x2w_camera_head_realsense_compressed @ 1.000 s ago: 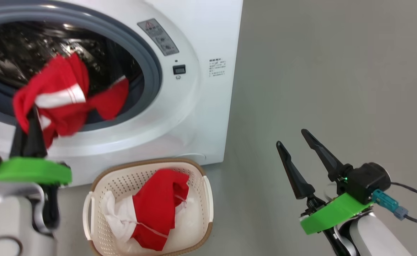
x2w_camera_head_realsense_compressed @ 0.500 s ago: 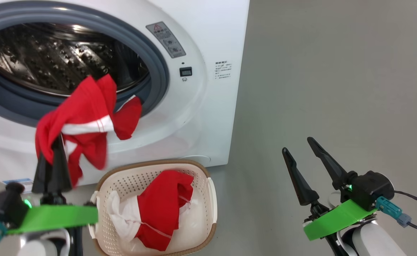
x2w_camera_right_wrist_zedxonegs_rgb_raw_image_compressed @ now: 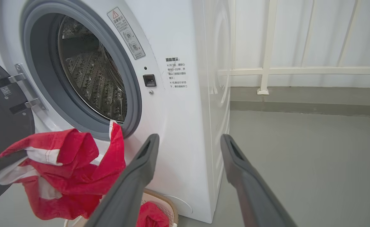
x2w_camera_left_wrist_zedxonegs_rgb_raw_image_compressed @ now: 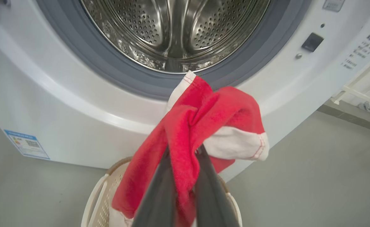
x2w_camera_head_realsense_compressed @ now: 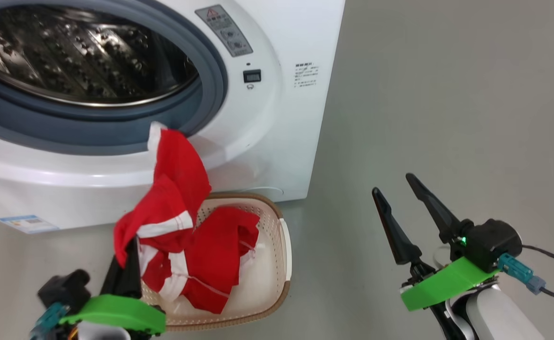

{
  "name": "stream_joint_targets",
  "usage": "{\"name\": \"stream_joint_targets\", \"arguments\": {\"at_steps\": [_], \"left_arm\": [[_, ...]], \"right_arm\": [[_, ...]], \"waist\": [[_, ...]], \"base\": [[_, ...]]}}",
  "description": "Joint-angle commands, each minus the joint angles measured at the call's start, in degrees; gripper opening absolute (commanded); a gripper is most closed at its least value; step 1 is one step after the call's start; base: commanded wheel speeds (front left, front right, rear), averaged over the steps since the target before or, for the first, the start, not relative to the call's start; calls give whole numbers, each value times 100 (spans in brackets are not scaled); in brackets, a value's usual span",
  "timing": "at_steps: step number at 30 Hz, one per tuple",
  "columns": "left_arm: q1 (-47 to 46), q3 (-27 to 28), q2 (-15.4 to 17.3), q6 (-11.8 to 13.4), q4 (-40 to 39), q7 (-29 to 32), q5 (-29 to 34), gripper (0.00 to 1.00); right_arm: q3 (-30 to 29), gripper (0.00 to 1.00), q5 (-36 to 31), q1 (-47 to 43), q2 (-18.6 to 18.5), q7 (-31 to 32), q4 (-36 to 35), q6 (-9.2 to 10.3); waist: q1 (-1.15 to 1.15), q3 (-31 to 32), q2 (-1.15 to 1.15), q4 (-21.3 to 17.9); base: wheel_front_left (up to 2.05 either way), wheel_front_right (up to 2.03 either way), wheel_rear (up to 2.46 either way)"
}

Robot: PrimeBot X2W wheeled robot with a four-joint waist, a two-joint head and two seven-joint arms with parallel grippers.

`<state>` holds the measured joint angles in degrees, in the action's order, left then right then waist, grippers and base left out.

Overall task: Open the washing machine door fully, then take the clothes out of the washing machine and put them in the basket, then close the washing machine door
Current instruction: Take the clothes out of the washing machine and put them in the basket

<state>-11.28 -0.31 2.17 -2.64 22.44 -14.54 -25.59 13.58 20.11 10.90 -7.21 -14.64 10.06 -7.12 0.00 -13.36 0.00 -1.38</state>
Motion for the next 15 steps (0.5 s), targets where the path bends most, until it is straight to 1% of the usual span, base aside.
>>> {"name": "stream_joint_targets", "arguments": {"at_steps": [1,2,7,15], "left_arm": [[-232,139,72,-53,-17,-46,-20,0],[-415,44,72,-74,490,-46,-113,0],[-933,-68,72,-49,1540,-46,-60,0],[-1892,-380,71,-168,3403,9,-420,0]], "right_arm": [[112,100,29,139,-33,-36,-142,-36],[141,100,38,188,-41,-36,-137,-36],[204,100,90,283,-35,-36,-140,-36],[242,100,136,403,-114,-36,-167,-36]], "waist": [[0,-91,0,7],[0,-165,0,-14],[0,-365,0,-107],[0,-809,0,-201]], "base": [[0,0,0],[0,0,0],[0,0,0],[0,0,0]]}}
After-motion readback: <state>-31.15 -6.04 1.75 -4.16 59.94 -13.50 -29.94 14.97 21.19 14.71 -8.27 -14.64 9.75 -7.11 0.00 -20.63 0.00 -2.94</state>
